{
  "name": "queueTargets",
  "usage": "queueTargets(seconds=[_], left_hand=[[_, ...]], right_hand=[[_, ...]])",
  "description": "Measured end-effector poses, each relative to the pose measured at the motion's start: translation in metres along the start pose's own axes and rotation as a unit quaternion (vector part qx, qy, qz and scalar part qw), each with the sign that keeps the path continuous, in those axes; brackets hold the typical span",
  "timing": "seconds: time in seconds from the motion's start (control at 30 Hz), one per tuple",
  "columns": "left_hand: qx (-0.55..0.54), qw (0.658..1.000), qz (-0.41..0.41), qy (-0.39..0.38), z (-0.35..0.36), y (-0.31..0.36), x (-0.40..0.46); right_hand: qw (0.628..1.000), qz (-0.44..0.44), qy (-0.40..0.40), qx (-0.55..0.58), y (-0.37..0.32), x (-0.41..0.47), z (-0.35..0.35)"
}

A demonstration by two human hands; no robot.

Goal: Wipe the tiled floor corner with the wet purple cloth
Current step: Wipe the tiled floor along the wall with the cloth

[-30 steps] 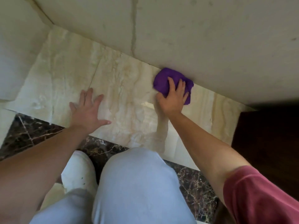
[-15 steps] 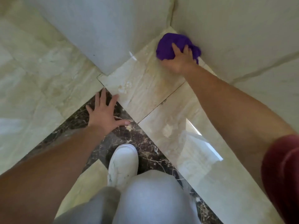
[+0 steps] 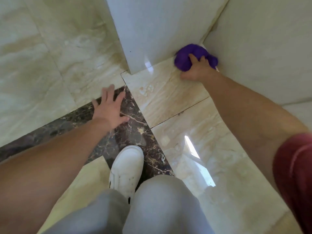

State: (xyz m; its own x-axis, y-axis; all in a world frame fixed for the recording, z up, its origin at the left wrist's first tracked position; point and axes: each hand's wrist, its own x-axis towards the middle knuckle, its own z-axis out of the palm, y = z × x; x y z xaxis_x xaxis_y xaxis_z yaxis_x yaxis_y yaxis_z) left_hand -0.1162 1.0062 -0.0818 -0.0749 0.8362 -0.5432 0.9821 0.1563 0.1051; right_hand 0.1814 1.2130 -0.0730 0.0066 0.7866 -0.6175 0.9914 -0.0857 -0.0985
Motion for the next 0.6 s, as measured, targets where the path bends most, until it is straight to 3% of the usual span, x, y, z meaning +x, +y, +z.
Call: queueTargets(seconds=[0.17, 0.33, 0.6], left_hand=[[0.014, 0.996, -0.087, -0.007, -0.004, -0.057, -0.039], [0.014, 0.991, -0.115, -0.062, 0.003, -0.093, -0.065], [-0.039, 0.990, -0.120, -0.067, 0.023, -0.103, -0.052]], right_hand=[[0.998, -0.067, 0.008, -0.015, -0.062, -0.036, 0.035], [0.991, -0.123, -0.018, -0.055, -0.099, -0.062, 0.070], [0.976, -0.198, 0.001, -0.092, -0.154, -0.092, 0.110]])
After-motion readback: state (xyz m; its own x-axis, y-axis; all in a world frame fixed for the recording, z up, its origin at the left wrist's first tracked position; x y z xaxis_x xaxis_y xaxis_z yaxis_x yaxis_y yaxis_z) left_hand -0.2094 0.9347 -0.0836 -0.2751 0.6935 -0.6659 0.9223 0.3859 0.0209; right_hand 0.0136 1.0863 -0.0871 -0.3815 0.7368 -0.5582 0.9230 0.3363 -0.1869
